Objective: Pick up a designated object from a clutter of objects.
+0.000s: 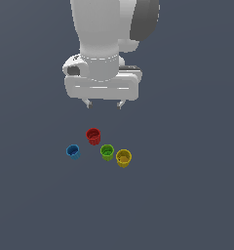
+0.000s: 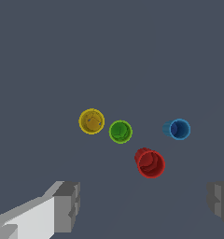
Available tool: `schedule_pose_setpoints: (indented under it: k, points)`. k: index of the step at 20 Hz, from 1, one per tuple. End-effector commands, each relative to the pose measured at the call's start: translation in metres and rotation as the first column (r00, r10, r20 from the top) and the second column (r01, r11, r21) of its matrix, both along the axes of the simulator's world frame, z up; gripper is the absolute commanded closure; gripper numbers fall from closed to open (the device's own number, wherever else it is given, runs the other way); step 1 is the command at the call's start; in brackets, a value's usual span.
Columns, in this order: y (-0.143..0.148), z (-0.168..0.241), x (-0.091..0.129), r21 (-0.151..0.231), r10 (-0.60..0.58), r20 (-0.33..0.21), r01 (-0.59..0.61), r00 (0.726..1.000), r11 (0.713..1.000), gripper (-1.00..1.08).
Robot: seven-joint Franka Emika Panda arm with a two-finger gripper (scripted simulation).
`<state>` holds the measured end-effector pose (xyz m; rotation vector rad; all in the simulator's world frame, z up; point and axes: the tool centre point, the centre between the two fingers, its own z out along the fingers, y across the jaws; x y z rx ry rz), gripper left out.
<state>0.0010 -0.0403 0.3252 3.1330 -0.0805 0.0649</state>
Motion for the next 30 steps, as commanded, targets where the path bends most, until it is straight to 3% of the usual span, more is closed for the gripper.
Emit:
schedule_pose_setpoints:
  k: [1,13,20,30]
  points:
    - [-0.001,0.0,0.0,0.001,0.0,0.0,0.0,1.0,1.0,-0.92]
    - [-0.014,-0.038,-0.001,0.008,-0.019,-0.006,0.019,1.0,1.0,-0.92]
    - [-0.034,-0.096,-0.01,0.016,-0.053,-0.016,0.053,0.998,0.998,-0.92]
    - [-0.068,-0.188,-0.043,0.015,-0.115,-0.033,0.116,0.993,0.993,-0.92]
